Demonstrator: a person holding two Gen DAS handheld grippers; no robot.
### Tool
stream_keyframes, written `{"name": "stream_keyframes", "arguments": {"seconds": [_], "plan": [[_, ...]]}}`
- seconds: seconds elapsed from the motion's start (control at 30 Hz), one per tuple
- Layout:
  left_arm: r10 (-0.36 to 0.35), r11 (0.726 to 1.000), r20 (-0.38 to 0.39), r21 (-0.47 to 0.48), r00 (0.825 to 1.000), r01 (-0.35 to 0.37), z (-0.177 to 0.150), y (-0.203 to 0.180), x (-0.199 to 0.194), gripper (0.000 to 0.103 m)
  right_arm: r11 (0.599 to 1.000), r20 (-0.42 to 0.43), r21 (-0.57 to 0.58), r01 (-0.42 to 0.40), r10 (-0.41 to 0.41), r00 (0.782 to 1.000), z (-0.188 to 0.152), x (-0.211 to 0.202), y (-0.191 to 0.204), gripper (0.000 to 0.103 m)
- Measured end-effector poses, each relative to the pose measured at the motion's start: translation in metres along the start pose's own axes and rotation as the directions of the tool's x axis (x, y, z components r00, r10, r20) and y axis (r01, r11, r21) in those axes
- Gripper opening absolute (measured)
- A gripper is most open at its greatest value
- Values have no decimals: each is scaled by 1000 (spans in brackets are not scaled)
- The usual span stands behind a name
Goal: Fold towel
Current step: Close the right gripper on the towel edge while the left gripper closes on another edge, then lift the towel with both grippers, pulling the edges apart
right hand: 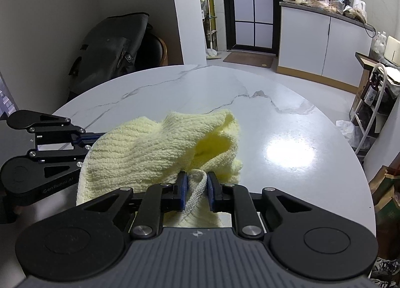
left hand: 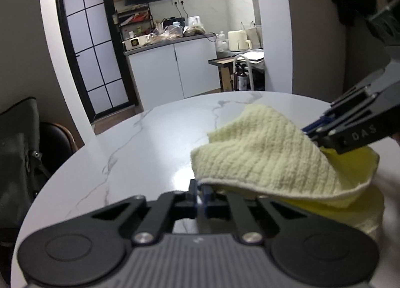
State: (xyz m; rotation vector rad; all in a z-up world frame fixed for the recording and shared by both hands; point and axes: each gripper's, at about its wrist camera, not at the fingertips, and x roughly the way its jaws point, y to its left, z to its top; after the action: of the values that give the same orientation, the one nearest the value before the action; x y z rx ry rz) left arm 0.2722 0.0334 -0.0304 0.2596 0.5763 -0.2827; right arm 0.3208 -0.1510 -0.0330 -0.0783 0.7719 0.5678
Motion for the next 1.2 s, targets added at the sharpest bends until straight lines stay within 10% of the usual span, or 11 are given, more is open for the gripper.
{"name": "stream_keyframes", "arguments": {"seconds": [0.87,1.2], "plan": [[153,982,78,-127,985,-143,-4,13,-82,2,999,180,16,48,-50,982,-6,-64,-8,2],[167,980,77,-125,983,-156,-15,-3,-107,2,999,77,43,23,-26,997,-6,-30,-3,7]]}}
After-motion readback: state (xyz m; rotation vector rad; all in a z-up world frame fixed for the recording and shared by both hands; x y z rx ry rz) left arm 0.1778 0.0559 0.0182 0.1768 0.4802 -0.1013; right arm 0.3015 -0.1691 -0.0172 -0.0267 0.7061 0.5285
